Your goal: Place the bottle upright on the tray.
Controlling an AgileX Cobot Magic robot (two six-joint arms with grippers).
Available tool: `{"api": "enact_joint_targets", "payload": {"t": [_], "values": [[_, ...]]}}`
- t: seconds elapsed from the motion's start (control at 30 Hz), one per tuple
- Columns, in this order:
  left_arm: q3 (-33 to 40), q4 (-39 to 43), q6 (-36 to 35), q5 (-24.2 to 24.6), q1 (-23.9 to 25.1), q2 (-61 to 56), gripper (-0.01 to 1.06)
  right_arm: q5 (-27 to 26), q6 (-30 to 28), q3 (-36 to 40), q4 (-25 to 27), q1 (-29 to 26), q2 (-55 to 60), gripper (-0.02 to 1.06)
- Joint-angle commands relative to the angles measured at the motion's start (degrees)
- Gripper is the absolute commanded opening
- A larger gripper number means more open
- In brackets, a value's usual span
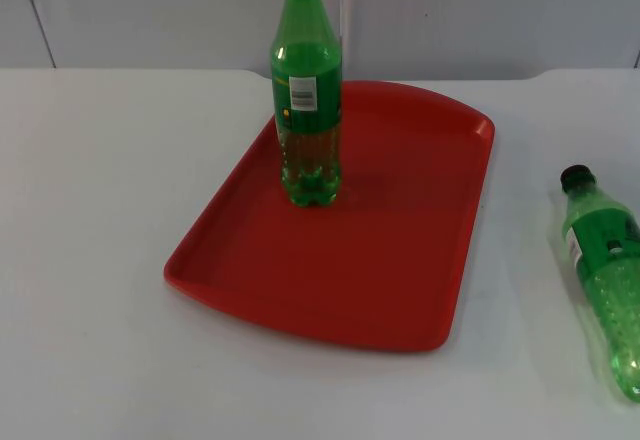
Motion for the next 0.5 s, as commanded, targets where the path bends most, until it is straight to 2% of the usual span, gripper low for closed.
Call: {"api": "enact_joint_targets", "payload": {"t": [0.0,0.1,0.17,0.2,0.33,0.47], "values": [[0.29,-0.12,-0.05,-0.03,0.08,-0.16,1.05,-0.26,1.58,-0.36,-0.78,0.05,3.59,1.03],[0.29,-0.12,-0.05,-0.03,0.08,-0.16,1.05,-1.24,2.84,-0.36,-1.84,1.38,5.55,1.03],[0.29,-0.12,-0.05,-0.03,0.08,-0.16,1.05,-2.63,6.18,-0.36,-5.75,3.51,6.93,1.03],[0.29,-0.12,-0.05,-0.03,0.08,-0.16,1.05,-2.63,6.18,-0.36,-5.75,3.51,6.93,1.03],[0.29,-0.12,-0.05,-0.03,0.08,-0.16,1.05,-4.95,13.07,-0.9,-11.48,7.59,10.8,1.03],[0.29,-0.12,-0.05,-0.03,0.08,-0.16,1.05,-3.2,14.73,-3.42,-11.98,9.35,14.49,1.03]]}}
